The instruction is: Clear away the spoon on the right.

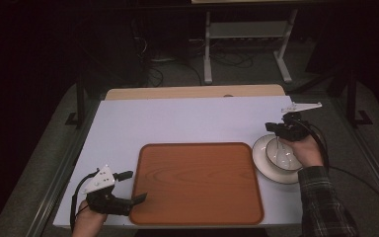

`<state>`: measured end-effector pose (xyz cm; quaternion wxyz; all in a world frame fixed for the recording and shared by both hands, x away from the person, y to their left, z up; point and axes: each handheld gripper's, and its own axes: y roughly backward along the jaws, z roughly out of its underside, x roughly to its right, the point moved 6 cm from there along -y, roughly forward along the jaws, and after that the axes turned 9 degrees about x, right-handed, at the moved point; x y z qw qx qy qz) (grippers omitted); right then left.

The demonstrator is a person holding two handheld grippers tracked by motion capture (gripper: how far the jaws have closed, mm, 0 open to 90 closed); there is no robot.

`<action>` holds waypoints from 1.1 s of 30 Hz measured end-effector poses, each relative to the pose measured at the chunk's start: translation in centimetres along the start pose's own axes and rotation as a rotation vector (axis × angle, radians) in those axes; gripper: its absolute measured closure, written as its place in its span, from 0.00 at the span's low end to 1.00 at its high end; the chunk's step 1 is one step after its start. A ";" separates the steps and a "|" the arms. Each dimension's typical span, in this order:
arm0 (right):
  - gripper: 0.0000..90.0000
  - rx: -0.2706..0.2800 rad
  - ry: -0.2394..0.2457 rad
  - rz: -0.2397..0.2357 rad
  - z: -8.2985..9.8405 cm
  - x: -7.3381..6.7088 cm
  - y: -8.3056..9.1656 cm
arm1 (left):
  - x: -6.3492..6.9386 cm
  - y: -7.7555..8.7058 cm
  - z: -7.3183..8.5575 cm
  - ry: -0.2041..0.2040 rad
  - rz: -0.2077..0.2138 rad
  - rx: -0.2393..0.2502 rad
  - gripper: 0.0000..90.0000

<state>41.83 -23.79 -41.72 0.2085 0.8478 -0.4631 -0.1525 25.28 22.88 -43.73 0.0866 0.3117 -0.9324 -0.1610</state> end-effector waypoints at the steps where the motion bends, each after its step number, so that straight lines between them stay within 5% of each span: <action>1: 0.99 0.001 -0.005 0.007 0.1 0.2 0.1 | 0.0 0.0 0.0 -0.001 0.001 0.001 0.15; 33: 0.99 -0.005 -0.049 0.108 2.0 3.2 2.3 | -0.1 0.1 0.0 -0.002 -0.003 -0.002 0.15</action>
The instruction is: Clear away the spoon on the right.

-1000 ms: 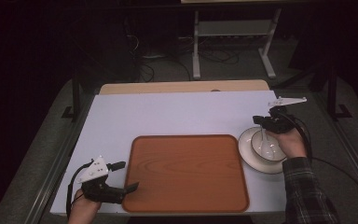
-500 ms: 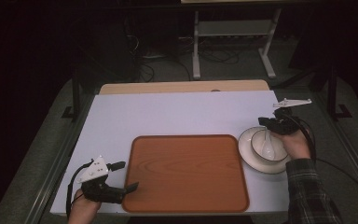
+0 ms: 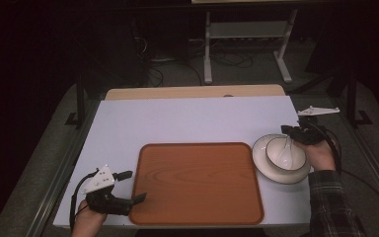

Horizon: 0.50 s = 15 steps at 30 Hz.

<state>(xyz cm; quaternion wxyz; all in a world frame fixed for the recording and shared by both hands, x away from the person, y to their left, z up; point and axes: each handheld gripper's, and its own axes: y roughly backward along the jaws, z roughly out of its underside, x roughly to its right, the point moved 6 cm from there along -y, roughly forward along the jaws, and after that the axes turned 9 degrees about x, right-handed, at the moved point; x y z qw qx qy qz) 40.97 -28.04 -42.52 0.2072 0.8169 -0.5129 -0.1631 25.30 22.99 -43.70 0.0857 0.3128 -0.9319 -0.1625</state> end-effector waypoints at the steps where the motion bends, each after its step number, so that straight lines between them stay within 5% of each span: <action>1: 0.99 -0.001 0.002 0.004 0.1 0.1 0.1 | 0.0 0.0 0.0 0.000 0.000 0.000 0.15; 15: 0.99 -0.003 -0.009 0.041 0.6 0.8 1.1 | -0.1 0.1 -0.1 -0.002 -0.002 0.005 0.15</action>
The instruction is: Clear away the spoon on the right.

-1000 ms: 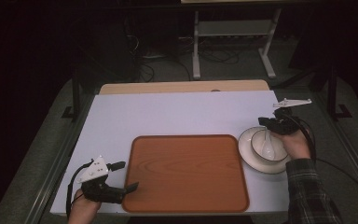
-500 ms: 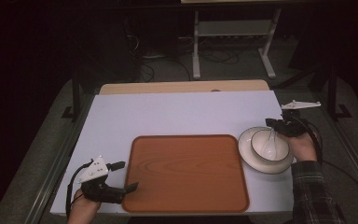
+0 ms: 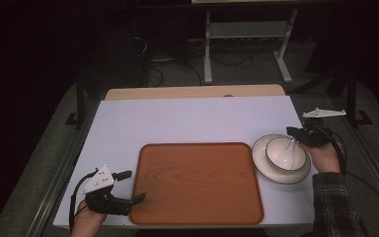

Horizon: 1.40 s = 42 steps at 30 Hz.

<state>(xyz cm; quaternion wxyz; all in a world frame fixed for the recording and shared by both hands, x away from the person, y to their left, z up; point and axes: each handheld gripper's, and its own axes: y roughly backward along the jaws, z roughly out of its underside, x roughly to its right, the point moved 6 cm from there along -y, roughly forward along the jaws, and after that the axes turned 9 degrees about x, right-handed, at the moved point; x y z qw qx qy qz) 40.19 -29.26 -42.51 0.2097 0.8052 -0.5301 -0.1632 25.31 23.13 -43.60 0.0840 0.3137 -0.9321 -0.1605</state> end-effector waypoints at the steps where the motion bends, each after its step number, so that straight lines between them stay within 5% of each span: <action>1: 0.99 0.001 -0.001 0.000 0.0 0.0 0.1 | 0.0 0.0 0.0 0.000 0.000 0.001 0.15; 42: 0.99 -0.023 -0.002 0.063 3.9 1.3 5.9 | -0.2 0.1 -0.1 0.009 -0.004 0.009 0.15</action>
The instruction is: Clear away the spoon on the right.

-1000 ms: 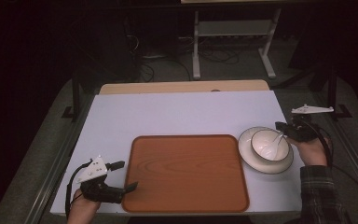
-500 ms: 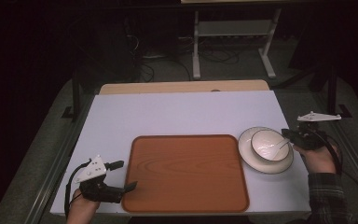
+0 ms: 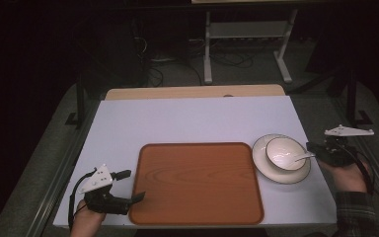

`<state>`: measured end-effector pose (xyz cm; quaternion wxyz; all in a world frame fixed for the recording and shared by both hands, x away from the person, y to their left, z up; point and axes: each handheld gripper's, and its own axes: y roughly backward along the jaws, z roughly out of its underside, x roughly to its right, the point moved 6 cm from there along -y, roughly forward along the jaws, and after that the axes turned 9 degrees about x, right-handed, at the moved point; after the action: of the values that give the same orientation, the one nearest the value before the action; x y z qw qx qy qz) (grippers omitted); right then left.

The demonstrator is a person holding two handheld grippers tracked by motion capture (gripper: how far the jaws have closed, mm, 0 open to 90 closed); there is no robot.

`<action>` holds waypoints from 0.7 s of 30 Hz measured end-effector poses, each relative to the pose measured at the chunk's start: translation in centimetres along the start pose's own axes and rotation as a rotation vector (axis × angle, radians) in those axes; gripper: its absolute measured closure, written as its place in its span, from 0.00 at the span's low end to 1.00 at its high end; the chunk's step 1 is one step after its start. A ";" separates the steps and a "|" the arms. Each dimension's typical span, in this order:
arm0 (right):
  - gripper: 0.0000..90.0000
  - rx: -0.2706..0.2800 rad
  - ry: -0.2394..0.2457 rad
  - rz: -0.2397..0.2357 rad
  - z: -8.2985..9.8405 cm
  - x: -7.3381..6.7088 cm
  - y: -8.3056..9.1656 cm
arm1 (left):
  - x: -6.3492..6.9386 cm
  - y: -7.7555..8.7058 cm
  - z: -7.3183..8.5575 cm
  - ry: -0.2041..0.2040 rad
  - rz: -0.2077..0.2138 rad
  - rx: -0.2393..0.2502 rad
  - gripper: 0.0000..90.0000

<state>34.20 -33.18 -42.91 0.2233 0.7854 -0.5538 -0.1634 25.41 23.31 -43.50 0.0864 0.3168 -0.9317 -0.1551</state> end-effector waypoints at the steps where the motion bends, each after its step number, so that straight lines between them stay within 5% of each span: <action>1: 0.99 0.003 -0.002 -0.002 0.0 0.0 0.1 | 0.0 0.0 0.0 -0.004 0.002 -0.004 0.15; 4: 0.93 0.015 -0.009 0.000 -0.1 0.1 0.2 | 0.1 -0.1 0.0 -0.008 0.006 -0.007 0.15; 10: 0.60 0.122 -0.035 -0.009 -1.7 -0.6 1.5 | 0.0 0.0 0.0 -0.001 0.000 -0.002 0.15; 21: 0.50 0.171 -0.130 0.035 -0.4 -0.2 3.2 | 0.0 0.0 0.0 0.001 0.000 -0.002 0.15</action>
<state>31.82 -33.81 -40.88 0.1220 0.7796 -0.5925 -0.1625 25.40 23.29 -43.49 0.0871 0.3167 -0.9315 -0.1562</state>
